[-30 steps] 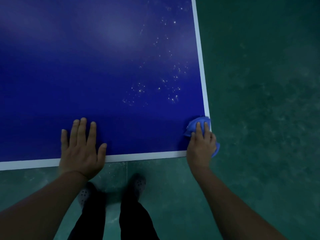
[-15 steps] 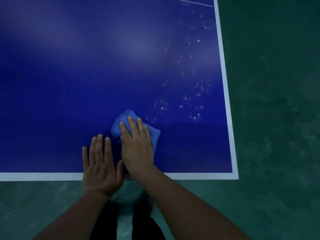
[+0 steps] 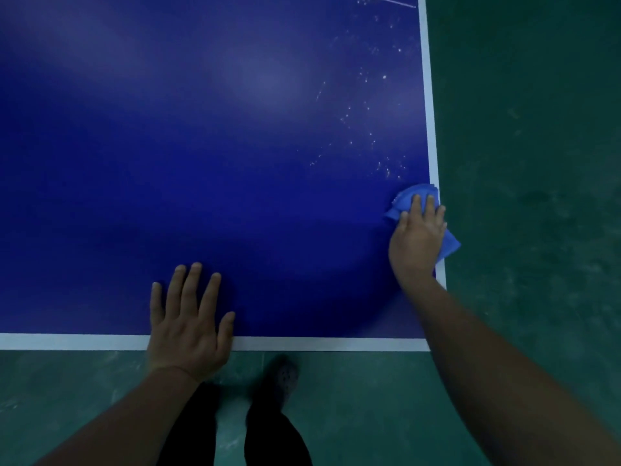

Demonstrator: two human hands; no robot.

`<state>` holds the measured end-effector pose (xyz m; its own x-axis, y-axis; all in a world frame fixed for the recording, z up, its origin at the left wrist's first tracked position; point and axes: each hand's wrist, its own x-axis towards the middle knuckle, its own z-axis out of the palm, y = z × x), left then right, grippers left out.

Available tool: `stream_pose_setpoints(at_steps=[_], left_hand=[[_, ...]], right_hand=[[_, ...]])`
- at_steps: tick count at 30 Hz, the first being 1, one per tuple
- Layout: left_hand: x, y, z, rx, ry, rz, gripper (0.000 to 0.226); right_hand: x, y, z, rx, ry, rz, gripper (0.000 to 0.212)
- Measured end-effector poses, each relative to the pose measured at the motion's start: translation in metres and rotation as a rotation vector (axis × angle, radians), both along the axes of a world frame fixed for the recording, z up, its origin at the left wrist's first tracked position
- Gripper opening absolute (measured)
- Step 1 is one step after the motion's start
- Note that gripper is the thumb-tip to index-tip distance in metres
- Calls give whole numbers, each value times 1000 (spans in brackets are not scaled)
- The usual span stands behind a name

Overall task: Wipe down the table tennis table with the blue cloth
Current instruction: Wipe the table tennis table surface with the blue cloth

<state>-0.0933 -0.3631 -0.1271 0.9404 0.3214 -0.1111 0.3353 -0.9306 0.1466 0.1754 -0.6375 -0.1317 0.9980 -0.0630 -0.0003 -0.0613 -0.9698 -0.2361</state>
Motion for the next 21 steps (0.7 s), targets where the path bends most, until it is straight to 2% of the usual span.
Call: stream_pose_setpoints(at_steps=[3,6,8,9,12,14,18,21], left_hand=[[0,1,1,-6,13,-8,72],[0,2,1,-3,21,-3,74],[2,1,2,-14,24,0,79],[3,1,3,-17,26,0,80],[4,0,4,-2,42,-9,77],[3,0,4,11,50,-14,73],[3,-1,6,-12,71,-17,75],[3,-1,7,-46,86,-7,77]], right_hand=[[-60,32,1,3,-15,119,49],[-128,53,-3,-25,43,485,50],[-111,41,-2,-40,60,650,53],[-86,30,-2,-39,48,630,55],[5,0,0,-75,28,308,53],[37,-14,2,-53,53,171,49],[-13,-19,0,-89,29,100,47],[-75,7,0,-35,95,245,50]])
